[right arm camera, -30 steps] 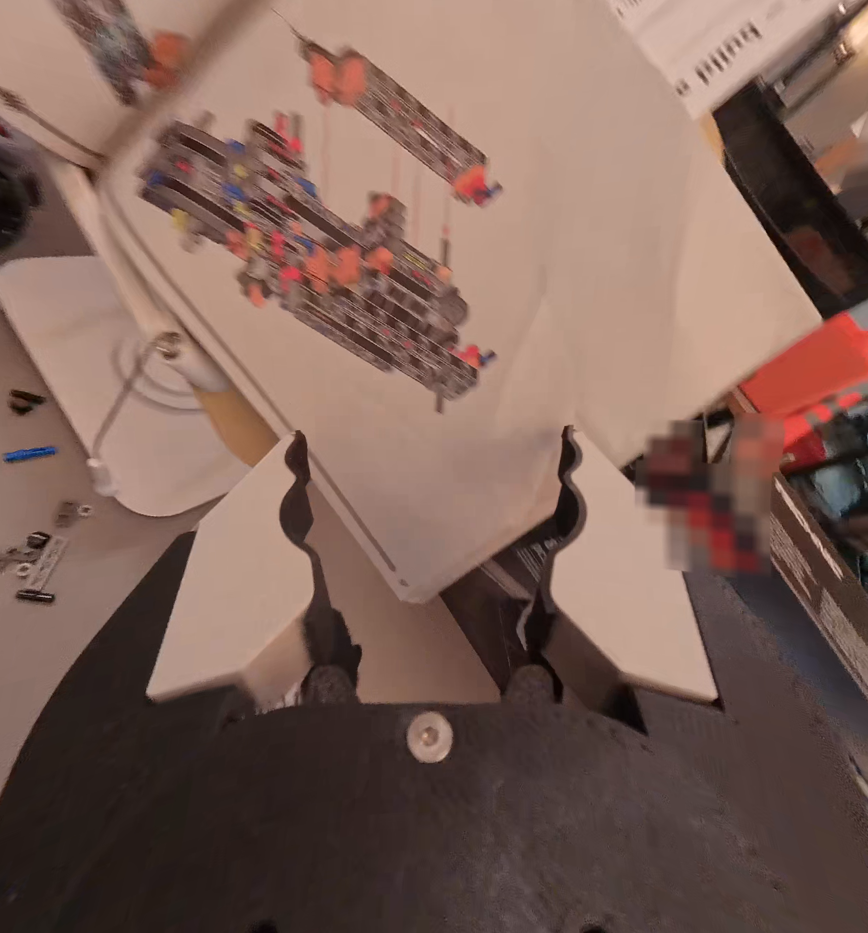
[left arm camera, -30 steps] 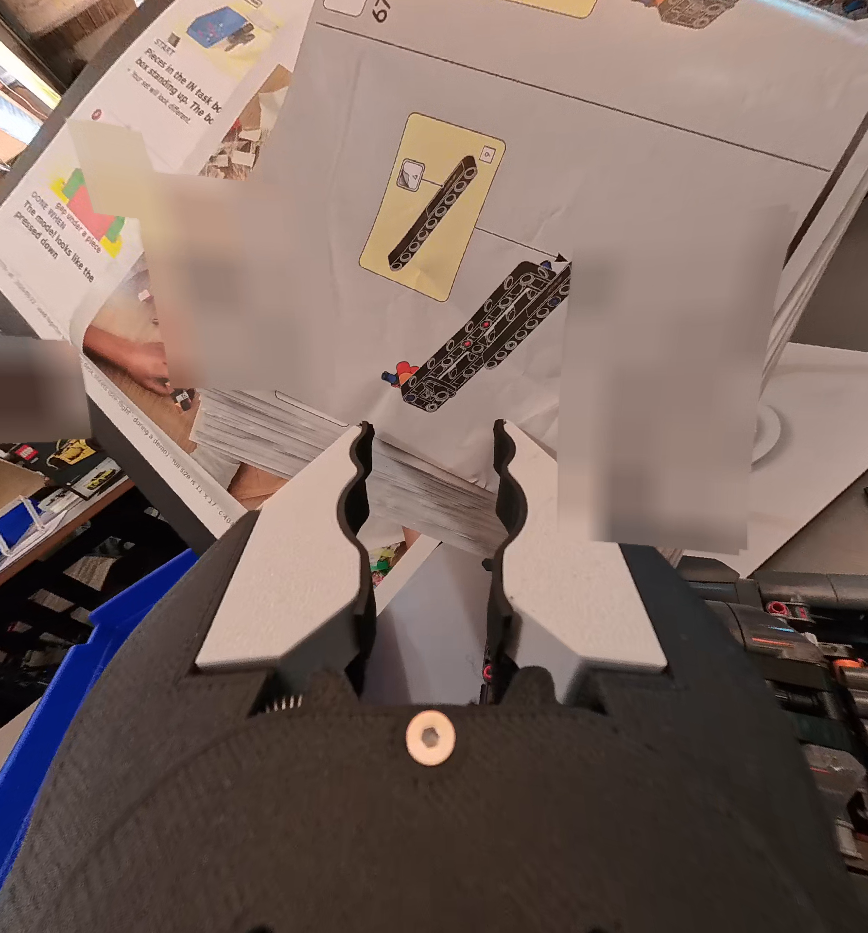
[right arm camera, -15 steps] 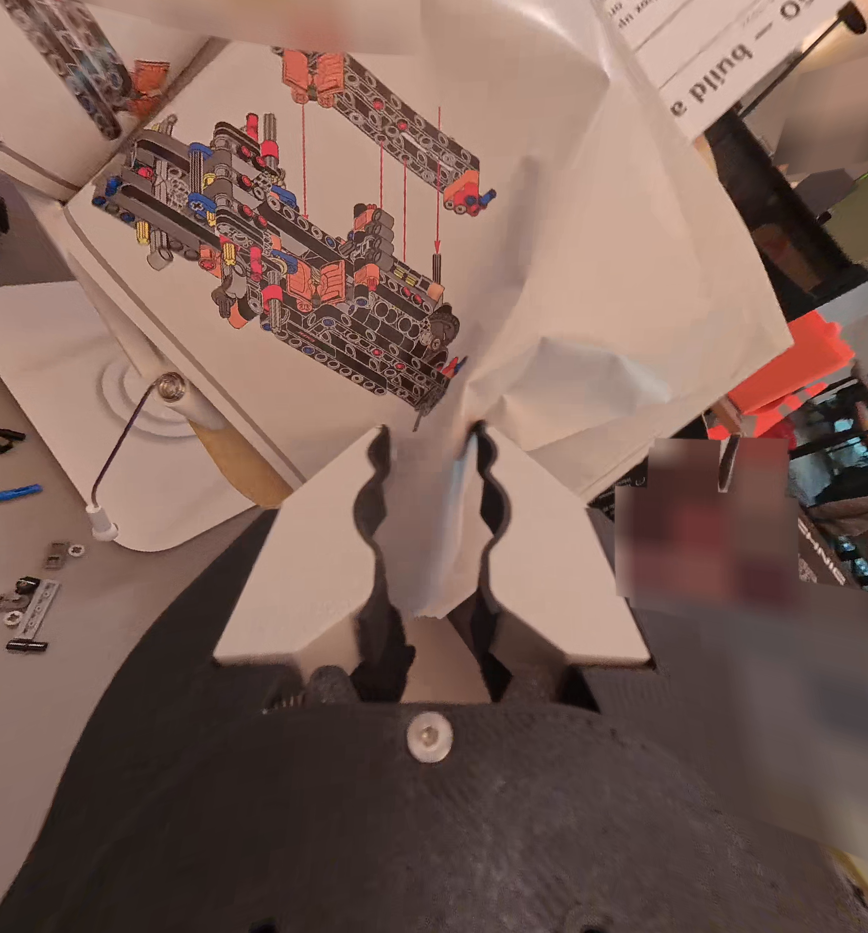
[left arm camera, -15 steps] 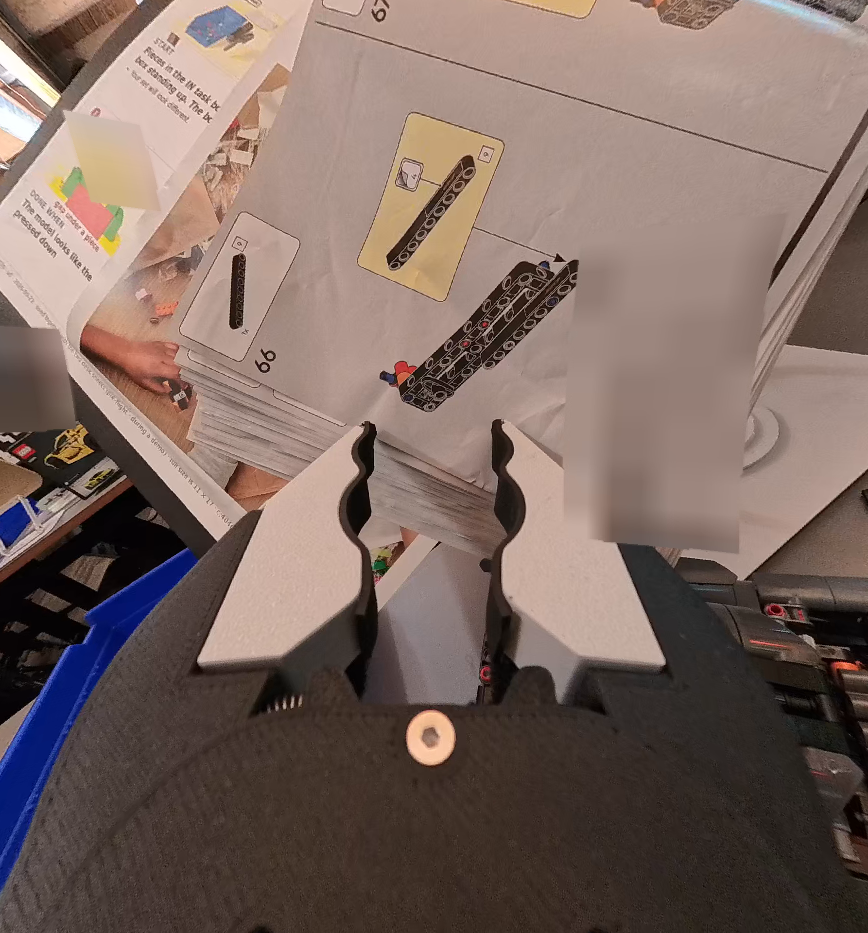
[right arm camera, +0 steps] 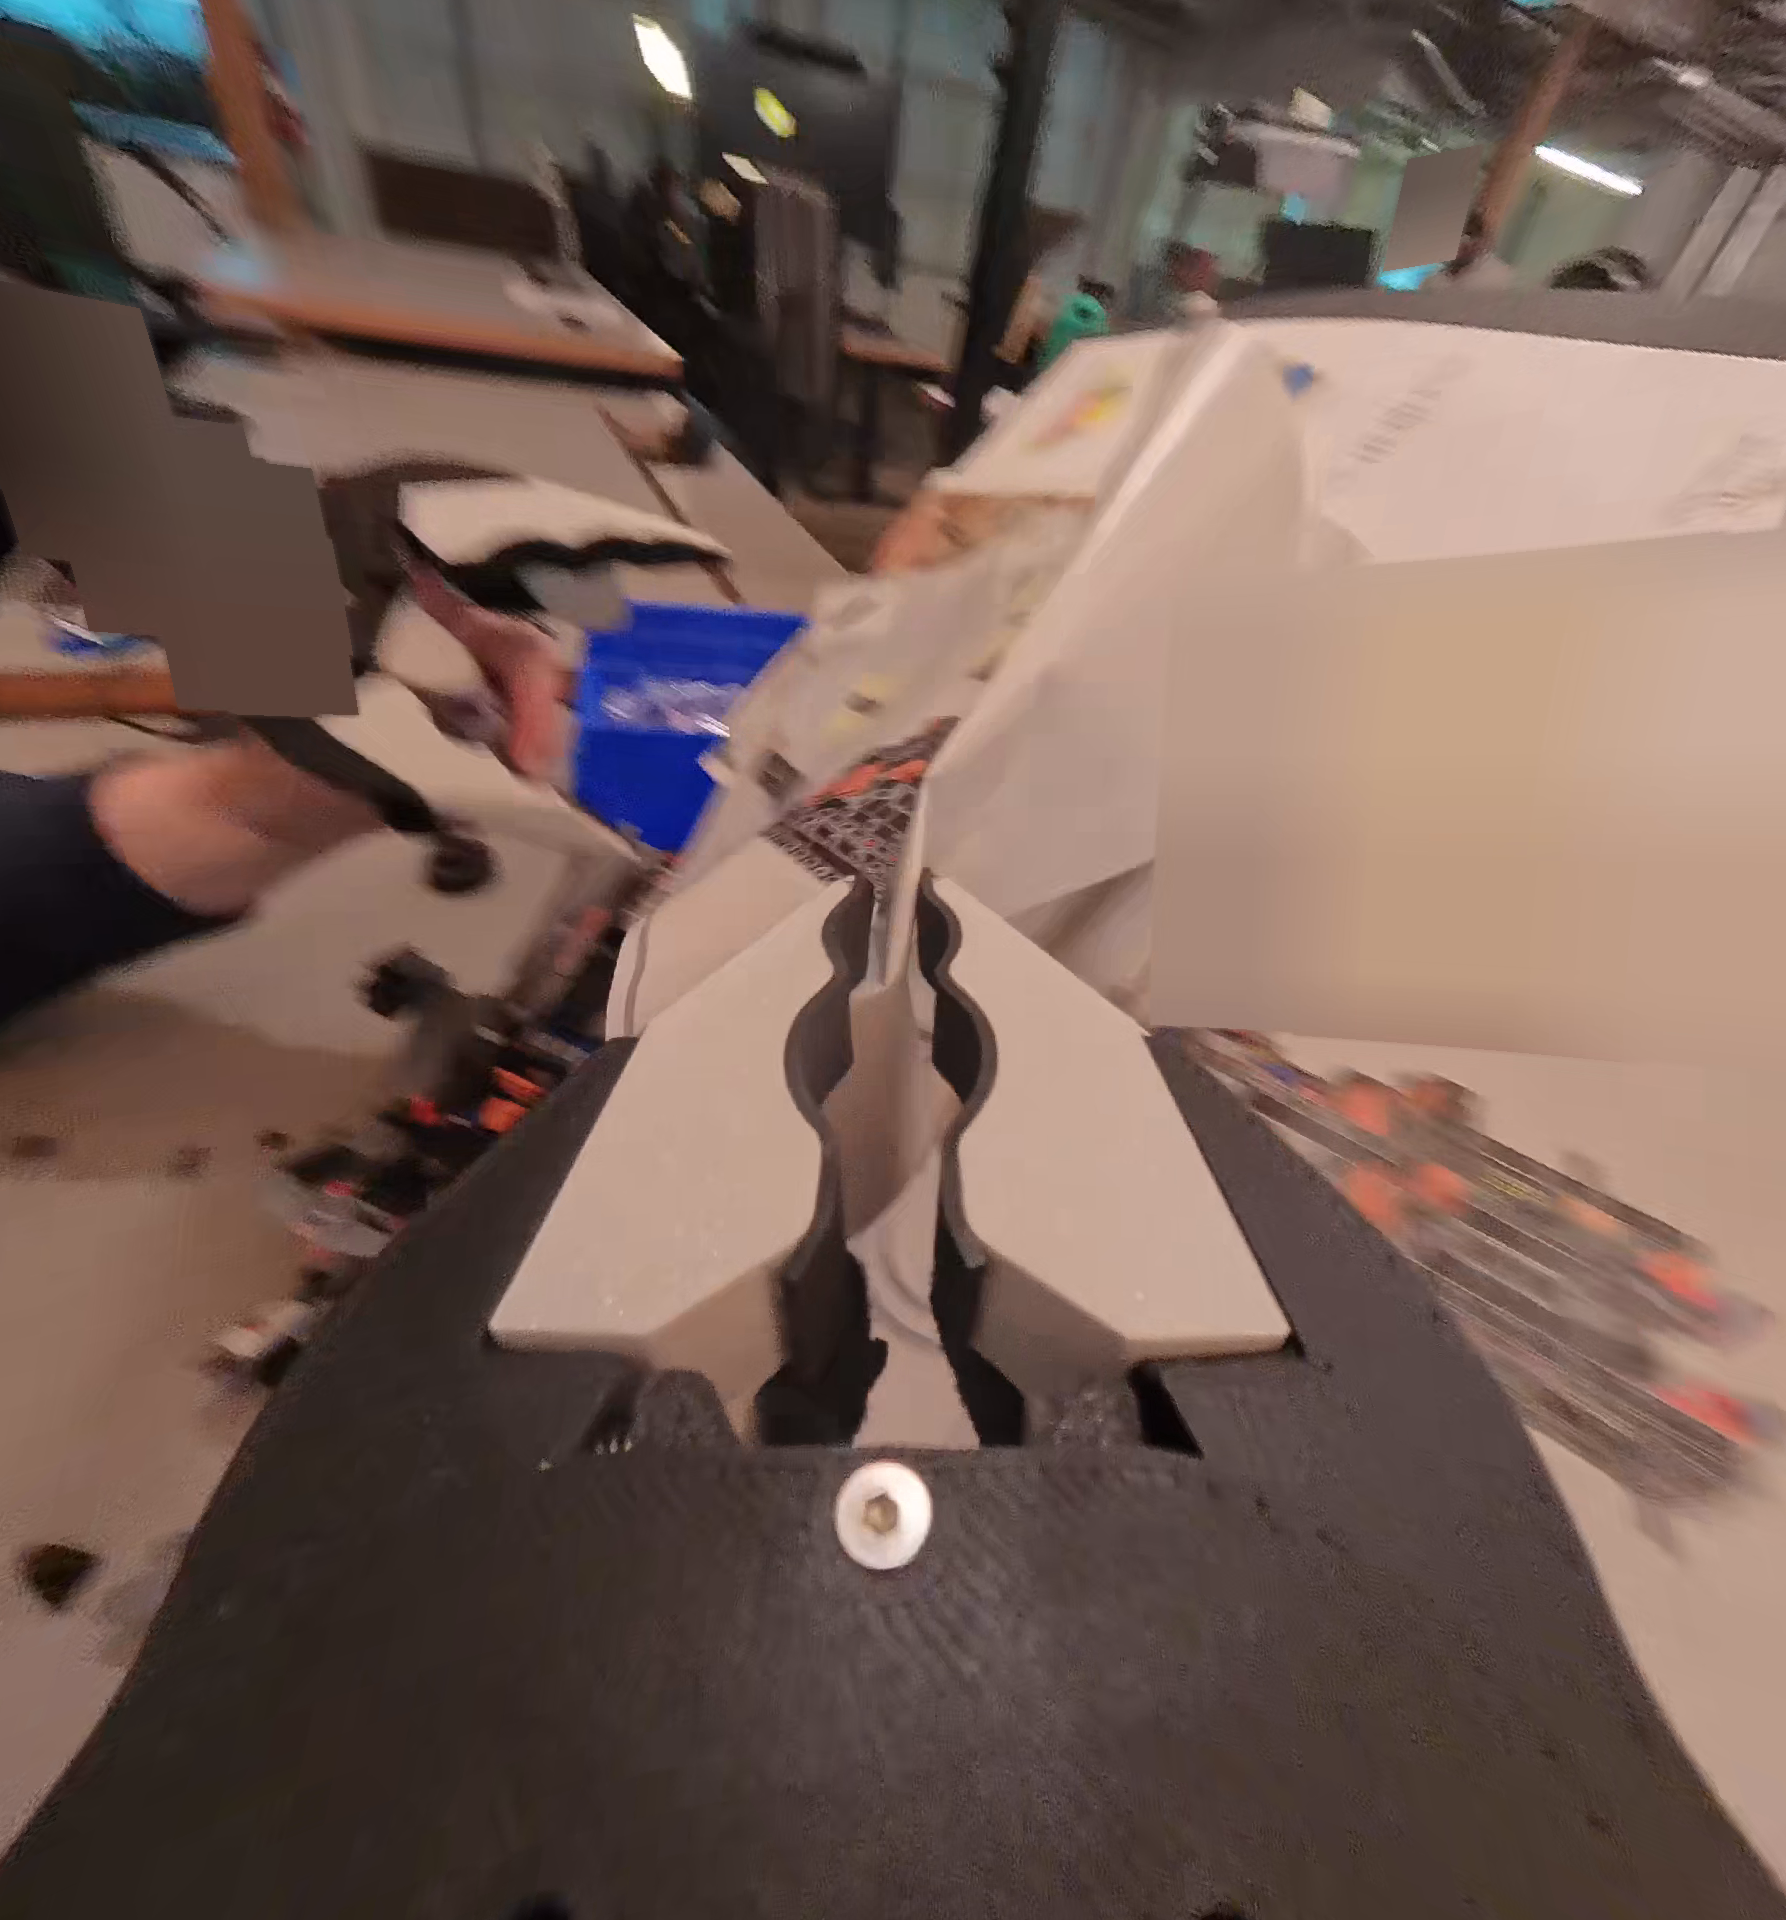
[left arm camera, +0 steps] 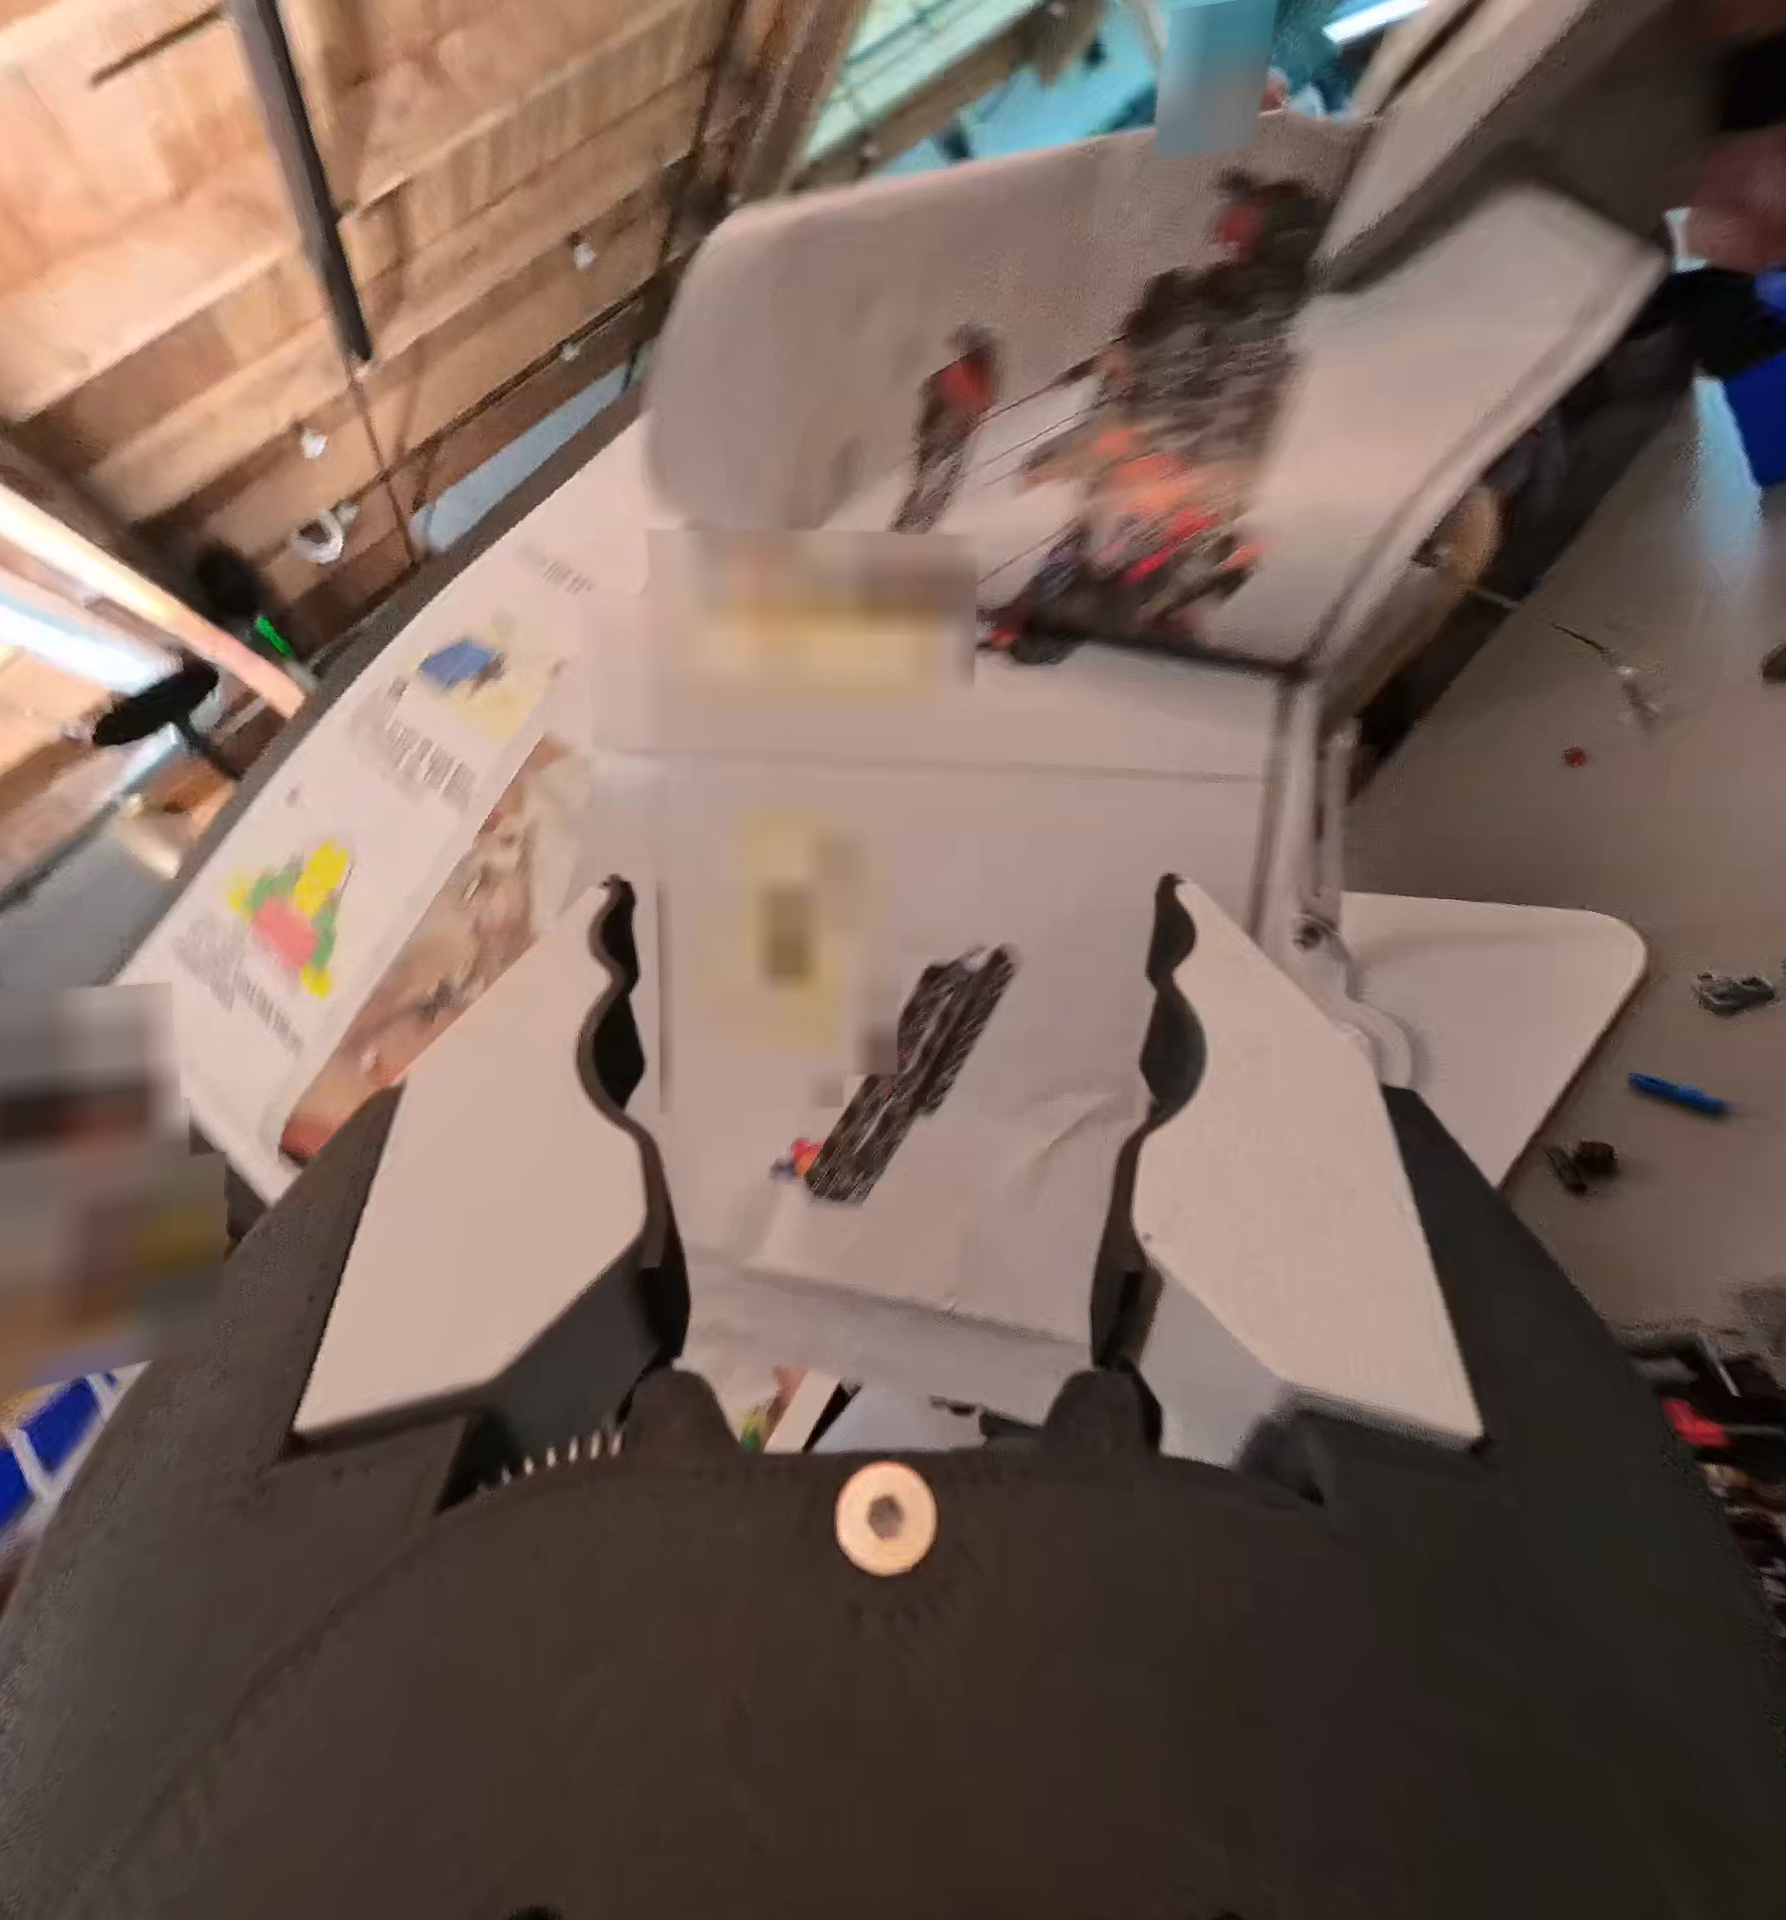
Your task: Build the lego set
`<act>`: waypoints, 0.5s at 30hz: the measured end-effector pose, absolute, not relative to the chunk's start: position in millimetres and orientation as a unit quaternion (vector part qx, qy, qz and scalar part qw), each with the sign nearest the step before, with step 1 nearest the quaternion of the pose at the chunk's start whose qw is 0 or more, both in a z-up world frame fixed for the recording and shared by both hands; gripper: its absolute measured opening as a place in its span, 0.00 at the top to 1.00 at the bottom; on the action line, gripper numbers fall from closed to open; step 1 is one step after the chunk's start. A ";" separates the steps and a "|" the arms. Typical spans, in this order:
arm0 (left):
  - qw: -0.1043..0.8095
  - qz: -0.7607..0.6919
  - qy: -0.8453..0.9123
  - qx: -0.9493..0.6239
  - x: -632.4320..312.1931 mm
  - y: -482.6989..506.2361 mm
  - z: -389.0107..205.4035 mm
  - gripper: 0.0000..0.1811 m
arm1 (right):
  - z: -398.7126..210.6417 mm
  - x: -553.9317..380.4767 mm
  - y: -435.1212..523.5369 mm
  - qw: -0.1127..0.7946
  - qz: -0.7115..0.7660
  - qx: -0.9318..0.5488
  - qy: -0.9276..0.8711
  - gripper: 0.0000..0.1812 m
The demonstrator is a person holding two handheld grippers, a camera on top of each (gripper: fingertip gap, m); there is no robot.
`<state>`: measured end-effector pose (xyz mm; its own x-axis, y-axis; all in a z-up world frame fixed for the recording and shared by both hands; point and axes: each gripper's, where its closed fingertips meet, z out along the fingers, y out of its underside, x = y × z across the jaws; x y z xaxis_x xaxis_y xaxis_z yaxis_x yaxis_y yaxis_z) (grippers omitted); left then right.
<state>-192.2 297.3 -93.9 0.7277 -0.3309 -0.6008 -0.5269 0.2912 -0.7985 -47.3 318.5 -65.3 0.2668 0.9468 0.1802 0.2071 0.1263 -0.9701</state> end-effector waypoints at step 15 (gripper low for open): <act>0.717 0.086 0.272 -0.636 -180.7 312.2 -106.2 0.58 | -56.6 -41.3 329.6 0.585 0.299 -0.565 -0.500 0.51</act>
<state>-180.7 312.2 -106.2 0.8376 -0.2212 -0.4995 -0.4693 0.1768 -0.8652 -41.3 329.6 -56.6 0.3224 0.9139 0.2468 0.2152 0.1831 -0.9592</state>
